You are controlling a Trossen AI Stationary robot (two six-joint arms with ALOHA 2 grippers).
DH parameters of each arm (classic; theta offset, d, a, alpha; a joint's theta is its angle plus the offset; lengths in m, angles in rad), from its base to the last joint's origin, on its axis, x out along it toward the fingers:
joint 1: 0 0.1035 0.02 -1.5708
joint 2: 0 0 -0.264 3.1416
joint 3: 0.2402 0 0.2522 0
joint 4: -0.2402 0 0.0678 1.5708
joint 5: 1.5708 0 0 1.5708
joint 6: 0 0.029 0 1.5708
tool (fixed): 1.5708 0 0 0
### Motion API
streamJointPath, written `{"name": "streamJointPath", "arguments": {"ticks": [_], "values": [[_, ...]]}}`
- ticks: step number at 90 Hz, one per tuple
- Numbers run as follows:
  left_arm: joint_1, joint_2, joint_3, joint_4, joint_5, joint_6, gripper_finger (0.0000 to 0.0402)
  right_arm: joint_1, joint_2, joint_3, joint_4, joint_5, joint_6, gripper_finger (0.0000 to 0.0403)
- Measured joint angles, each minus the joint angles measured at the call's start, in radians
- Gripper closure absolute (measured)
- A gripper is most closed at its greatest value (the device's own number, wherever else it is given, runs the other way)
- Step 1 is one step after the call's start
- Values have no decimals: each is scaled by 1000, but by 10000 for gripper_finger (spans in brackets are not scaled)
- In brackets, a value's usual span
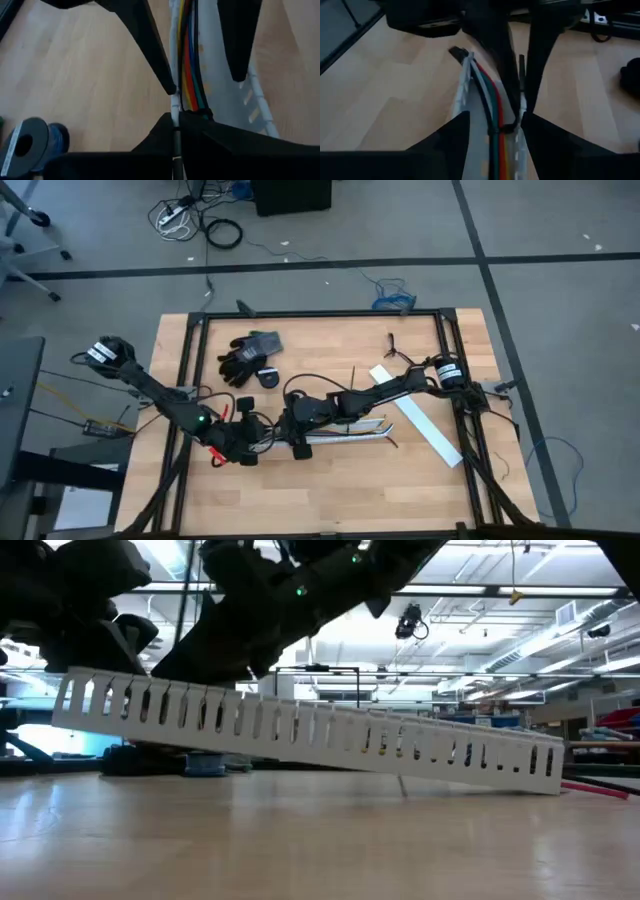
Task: Ziptie cables
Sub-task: Put the zip tied cable wires into the white cable duct
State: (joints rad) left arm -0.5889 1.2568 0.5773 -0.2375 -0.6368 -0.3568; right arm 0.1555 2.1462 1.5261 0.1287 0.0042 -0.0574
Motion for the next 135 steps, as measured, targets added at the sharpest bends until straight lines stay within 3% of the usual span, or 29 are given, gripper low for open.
{"name": "streamJointPath", "arguments": {"ticks": [41,79,135], "values": [[0,3,2,1,3,7,401,1,-43,0,-47,37,1,265],[0,3,1,2,5,8,401,1,-43,0,-37,38,0,396],[-3,3,0,35,6,50,402,10,-43,-10,-83,80,39,402]]}}
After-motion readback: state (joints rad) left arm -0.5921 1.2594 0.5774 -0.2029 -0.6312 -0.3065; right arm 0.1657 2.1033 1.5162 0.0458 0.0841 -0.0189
